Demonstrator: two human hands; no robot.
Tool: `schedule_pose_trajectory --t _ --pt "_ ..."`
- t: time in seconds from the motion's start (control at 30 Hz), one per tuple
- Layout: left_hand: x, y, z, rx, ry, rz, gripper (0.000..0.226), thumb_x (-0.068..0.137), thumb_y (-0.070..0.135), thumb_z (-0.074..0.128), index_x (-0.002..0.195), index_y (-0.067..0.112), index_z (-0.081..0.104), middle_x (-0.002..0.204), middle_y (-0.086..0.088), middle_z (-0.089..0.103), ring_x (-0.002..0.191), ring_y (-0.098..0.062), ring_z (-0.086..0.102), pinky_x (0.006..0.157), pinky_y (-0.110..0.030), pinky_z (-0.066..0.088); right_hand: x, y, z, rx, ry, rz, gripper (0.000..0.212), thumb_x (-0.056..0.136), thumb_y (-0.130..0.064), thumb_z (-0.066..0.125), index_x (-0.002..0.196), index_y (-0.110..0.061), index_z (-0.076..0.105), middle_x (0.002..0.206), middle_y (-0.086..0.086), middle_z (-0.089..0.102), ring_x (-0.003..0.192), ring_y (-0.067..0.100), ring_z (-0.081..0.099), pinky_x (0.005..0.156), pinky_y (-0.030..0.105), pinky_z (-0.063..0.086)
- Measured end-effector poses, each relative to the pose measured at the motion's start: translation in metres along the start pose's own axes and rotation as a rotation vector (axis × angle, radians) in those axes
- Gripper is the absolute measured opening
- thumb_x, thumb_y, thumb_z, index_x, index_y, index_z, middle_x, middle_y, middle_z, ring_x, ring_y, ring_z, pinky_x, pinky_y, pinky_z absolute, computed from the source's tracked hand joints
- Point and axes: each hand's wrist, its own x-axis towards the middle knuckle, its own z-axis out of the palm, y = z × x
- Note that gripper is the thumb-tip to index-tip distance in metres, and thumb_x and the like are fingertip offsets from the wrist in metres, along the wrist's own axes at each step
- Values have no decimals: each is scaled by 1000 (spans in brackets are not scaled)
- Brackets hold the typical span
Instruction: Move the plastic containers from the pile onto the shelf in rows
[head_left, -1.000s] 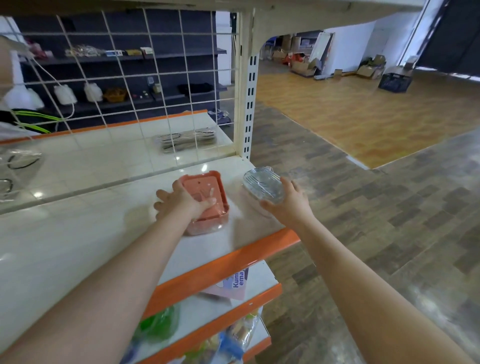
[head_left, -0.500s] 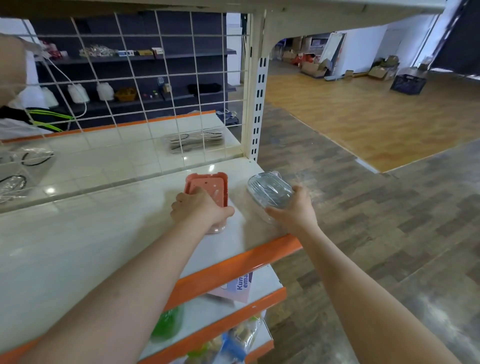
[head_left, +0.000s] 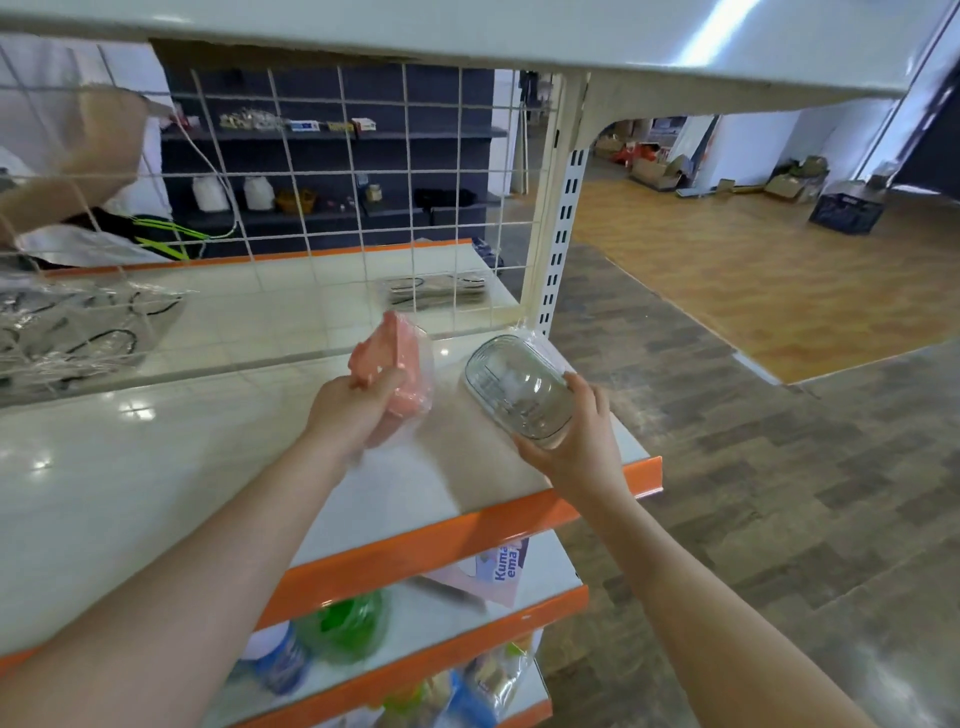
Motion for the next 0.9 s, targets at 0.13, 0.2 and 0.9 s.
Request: schedule_pose_trajectory --t 0.13,0.2,0.9 --pt "-14 -7 -35 -7 25 73 21 87 23 61 67 21 55 67 3 57 48 -3 55 38 -7 37 -15 -23 14 22 -21 -51 86 67 -18 84 137 -6 35 130 6 37 117 17 42 84 8 26" --pt "-24 -10 -54 -14 44 90 22 88 21 60 67 22 54 67 4 56 49 -2 54 42 -10 39 -23 -36 22 35 -33 -72 88 66 -18 85 137 -7 35 129 6 37 116 16 42 82 7 25" --pt "-164 -131 -372 115 364 59 30 81 36 66 67 16 50 72 -11 57 82 -34 56 69 -33 37 -205 -266 180 202 -250 -247 84 64 -17 83 134 -8 38 115 -6 31 100 8 41 84 12 30"
